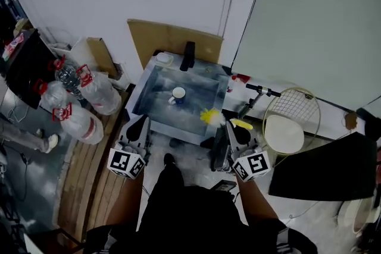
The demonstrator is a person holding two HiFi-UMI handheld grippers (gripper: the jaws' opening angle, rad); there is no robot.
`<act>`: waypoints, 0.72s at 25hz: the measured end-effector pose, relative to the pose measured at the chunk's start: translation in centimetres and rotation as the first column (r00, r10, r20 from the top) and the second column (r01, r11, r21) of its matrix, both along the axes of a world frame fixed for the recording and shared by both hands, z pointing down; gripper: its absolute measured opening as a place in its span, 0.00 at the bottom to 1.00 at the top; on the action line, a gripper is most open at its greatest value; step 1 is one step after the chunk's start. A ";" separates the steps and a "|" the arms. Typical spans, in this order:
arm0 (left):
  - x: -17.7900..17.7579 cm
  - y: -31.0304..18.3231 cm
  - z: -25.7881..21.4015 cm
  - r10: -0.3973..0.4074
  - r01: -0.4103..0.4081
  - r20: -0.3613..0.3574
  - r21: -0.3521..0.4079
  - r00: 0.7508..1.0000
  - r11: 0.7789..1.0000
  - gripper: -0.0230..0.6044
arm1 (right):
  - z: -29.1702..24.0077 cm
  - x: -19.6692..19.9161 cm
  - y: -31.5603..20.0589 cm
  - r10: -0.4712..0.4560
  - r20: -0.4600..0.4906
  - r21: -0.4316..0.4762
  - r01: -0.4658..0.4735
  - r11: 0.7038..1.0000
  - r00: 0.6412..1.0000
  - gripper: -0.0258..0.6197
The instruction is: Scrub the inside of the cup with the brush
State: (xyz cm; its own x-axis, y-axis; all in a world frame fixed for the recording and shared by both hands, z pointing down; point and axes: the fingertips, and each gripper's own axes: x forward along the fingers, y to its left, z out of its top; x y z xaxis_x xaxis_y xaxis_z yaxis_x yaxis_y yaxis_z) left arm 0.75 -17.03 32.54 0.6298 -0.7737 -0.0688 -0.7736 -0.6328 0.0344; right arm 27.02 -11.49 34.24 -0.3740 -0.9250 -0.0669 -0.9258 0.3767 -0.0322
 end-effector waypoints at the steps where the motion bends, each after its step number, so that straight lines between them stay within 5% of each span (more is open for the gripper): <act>1: -0.3 1.5 0.0 -0.017 0.017 -0.004 -0.002 1.000 1.000 0.07 | 0.3 0.1 1.3 0.001 0.007 -0.008 -0.001 1.000 1.000 0.10; 11: -5.2 12.9 -1.0 -0.074 0.073 -0.015 -0.014 0.997 0.997 0.07 | 1.8 -2.4 12.7 0.050 -0.044 -0.061 -0.052 0.997 0.998 0.10; 18: -9.2 20.1 0.9 -0.007 0.007 -0.011 -0.032 1.000 0.999 0.07 | 1.7 -7.7 20.9 0.102 -0.083 -0.068 -0.108 0.992 0.991 0.10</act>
